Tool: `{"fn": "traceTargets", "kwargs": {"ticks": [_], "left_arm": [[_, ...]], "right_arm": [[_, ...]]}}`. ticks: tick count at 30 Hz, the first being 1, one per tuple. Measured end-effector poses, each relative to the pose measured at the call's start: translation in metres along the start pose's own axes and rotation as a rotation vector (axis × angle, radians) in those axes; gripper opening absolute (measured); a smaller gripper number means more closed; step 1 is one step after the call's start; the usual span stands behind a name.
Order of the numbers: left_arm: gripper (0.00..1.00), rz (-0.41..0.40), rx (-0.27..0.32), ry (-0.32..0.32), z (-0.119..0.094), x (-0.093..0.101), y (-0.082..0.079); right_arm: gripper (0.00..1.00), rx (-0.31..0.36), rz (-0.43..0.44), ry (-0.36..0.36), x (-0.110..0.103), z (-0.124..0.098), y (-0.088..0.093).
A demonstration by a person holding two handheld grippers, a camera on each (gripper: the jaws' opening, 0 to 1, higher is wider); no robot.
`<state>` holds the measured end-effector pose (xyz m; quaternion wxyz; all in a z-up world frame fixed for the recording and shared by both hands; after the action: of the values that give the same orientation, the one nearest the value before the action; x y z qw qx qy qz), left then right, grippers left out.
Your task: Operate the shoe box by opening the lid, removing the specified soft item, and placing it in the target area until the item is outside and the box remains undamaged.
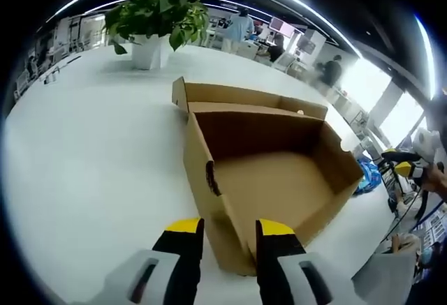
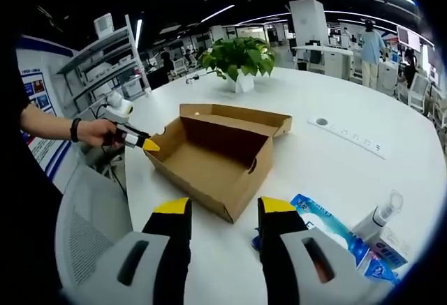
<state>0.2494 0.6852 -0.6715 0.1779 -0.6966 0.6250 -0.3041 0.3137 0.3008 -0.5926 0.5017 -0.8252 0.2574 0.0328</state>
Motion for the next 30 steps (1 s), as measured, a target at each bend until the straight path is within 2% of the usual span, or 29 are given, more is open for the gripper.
{"fn": "traceTargets", "kwargs": {"ticks": [6,20,30], "left_arm": [[0.27,0.008,-0.029,0.03,-0.002,-0.005,0.001],[0.26,0.082,-0.043,0.07,-0.012,-0.011,0.009],[0.25,0.115,-0.049,0.101,-0.018,-0.008,0.017]], "right_arm": [[0.36,0.017,0.007,0.01,0.005,0.007,-0.01],[0.36,0.038,0.038,0.048,0.023,0.031,-0.032],[0.36,0.034,0.055,0.073,0.037,0.043,-0.039]]}}
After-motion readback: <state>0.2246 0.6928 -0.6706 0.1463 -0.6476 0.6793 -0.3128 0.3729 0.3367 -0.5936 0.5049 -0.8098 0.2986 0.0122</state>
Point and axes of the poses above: the point that each gripper's makers call its tool centre point, and the gripper's own axes: z roughly forward along the fingers, x roughly to its right, y roughly out of its underside, the point moved 8 cm from there along -z, roughly backward along the fingers, and after that the axes turned 10 degrees about -y, right-handed, at the moved point
